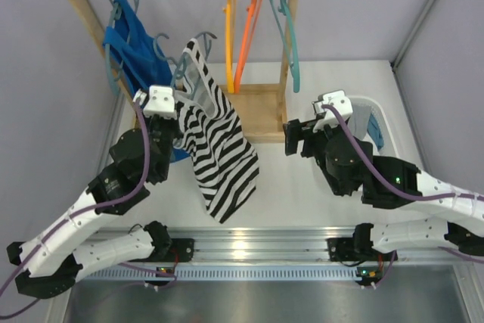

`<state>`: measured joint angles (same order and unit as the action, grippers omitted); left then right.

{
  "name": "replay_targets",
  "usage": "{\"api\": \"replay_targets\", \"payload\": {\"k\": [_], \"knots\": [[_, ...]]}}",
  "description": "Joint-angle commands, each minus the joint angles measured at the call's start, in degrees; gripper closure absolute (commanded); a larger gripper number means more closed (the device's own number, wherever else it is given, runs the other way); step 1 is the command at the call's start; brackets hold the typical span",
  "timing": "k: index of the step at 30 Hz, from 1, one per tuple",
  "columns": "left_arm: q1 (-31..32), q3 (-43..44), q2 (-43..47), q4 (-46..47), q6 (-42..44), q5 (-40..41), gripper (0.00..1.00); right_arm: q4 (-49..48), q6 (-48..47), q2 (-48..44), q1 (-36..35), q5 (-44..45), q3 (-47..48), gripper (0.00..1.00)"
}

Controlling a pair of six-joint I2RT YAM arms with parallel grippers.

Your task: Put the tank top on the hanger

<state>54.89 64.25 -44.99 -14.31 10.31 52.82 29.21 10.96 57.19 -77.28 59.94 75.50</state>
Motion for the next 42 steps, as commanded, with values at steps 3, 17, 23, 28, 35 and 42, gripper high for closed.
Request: {"api": "replay_targets", "payload": {"k": [3, 17, 23, 28, 35, 42], "knots": [[-4.43, 9.38, -6.33, 3.85, 5.70, -5.68, 1.00, -0.47, -1.73, -0.85, -0.68, -0.79, 0.17, 0.21], [-25.18, 21.44, -13.54, -0.98, 1.20, -24.34, 1.00, -1.44, -4.63, -0.76, -0.51, -5.88, -1.68, 0.15], [-27.21, 27.06, -16.79, -3.88, 2.87, -26.53, 1.00, -1.44, -6.13, 0.82, 0.37, -10.89, -1.85, 0.10], [-28.79, 31.37, -19.69, -5.91, 3.58, -28.38, 1.00, -2.05, -6.83, 1.96, 0.90, -15.20, -2.55, 0.09], [-30.55, 36.29, -23.47, -7.58, 5.07, -29.26, 1.00, -3.55, -7.71, 1.87, 2.39, -17.75, -4.14, 0.08], [-34.06, 42.09, -27.60, -9.69, 4.81, -32.25, 1.00, -4.34, -7.89, 2.22, 3.80, -19.25, -4.93, 0.08]]}}
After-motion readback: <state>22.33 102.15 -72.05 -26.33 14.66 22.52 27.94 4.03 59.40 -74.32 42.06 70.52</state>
